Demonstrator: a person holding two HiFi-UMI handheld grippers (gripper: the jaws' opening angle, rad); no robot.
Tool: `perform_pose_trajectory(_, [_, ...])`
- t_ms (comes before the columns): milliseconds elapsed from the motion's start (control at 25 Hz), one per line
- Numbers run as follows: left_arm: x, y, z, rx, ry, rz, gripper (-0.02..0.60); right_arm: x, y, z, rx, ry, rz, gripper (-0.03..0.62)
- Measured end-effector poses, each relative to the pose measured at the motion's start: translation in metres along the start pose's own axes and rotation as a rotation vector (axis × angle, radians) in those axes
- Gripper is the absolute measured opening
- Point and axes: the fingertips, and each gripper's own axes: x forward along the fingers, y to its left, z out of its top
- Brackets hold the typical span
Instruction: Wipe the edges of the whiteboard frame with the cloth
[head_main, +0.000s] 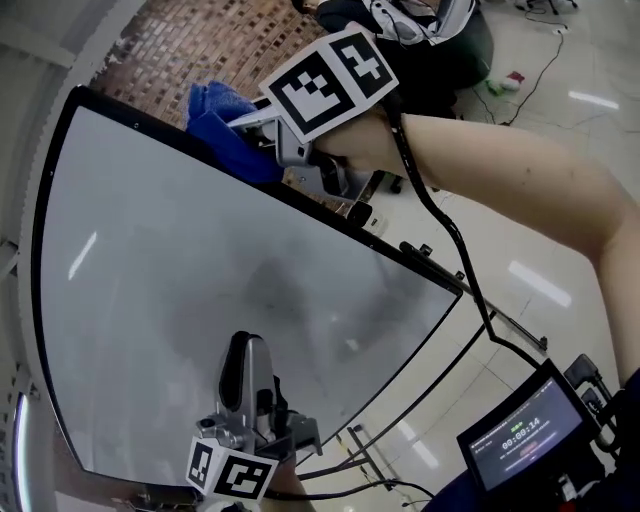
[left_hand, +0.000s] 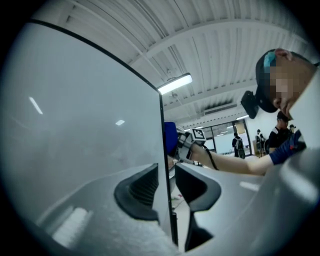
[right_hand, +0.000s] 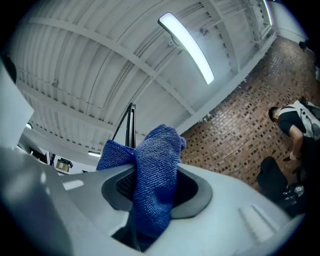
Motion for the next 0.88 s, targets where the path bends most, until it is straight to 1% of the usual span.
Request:
perform_pose_trajectory(200, [0.024,-0.028,-0.035,-0.025,0.062,-0.035,0.109,-0.033,-0.017,-0.046,0.103,0.025,0.006,0.133])
perform_pose_trajectory(320, [0.031,-0.037,-0.056,-0.049,0.102,-0.051,0.108,-0.045,-0.024,-0.071,0.158,0.034,-0.002,0.134])
perform_pose_trajectory(440, [0.035,-0.038,-0.069,-0.073,0.129,-0.057,0.107,-0.053,-0.029,-0.092,0.201,0.039,-0.011,0.133])
perform_pose_trajectory(560, [0.036,-0.036,-0.082,-0.080,0.152,-0.055,0.107,-0.062,-0.032,-0.115,0.235,0.037,-0.023,0.135])
perform_pose_trajectory(720, [0.039,-0.034,-0.103,-0.067,0.203,-0.044,0.107,-0.077,-0.036,-0.147,0.277,0.031,-0.059,0.135])
perform_pose_trajectory(880, [0.054,-0.027,-0.119,-0.059,0.275,-0.035,0.107,-0.084,-0.043,-0.168,0.294,0.050,-0.101,0.135])
